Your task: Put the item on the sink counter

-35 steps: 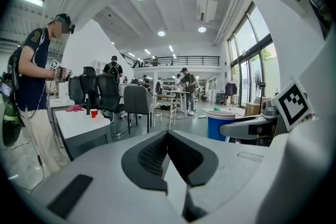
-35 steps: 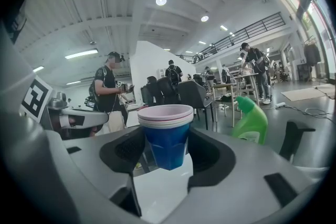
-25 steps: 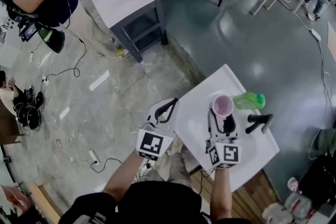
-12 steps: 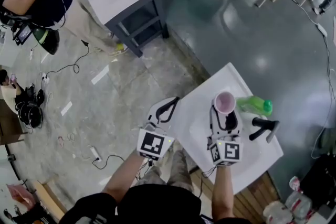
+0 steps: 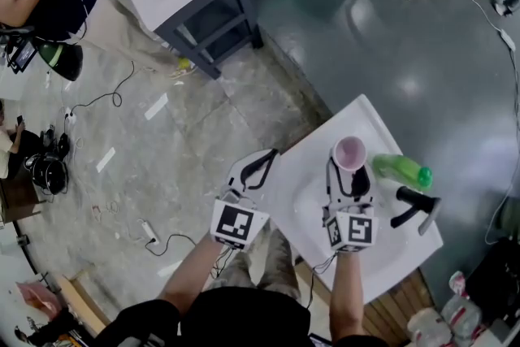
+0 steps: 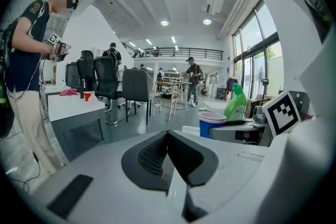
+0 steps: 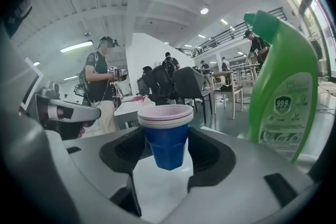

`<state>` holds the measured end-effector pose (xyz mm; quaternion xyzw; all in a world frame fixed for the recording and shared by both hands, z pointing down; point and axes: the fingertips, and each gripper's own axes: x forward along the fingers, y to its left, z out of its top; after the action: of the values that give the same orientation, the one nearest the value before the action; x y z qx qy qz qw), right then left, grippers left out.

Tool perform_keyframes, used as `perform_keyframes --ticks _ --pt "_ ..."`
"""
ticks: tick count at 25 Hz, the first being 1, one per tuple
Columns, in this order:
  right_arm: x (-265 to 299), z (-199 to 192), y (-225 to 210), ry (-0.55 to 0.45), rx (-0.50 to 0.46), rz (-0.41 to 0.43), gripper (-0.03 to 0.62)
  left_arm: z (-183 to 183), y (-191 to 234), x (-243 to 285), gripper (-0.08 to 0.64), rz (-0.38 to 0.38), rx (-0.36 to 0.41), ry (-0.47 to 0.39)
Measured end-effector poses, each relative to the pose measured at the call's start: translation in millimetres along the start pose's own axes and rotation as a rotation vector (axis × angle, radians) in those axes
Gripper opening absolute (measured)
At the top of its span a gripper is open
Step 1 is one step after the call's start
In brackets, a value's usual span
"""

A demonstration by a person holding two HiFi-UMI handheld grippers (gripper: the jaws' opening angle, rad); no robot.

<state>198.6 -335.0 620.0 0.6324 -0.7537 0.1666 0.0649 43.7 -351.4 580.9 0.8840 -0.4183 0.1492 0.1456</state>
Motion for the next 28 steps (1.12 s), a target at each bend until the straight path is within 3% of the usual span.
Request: perform_keyframes --ticks 16,28 --pt "21 -38 -7 0.026 0.003 0.000 0.256 -38 6 12 0.002 0.004 -0.027 0.047" --pt "27 -45 -9 0.031 -0.014 -0.002 0.258 -43 9 16 0.002 0.021 -0.040 0.055"
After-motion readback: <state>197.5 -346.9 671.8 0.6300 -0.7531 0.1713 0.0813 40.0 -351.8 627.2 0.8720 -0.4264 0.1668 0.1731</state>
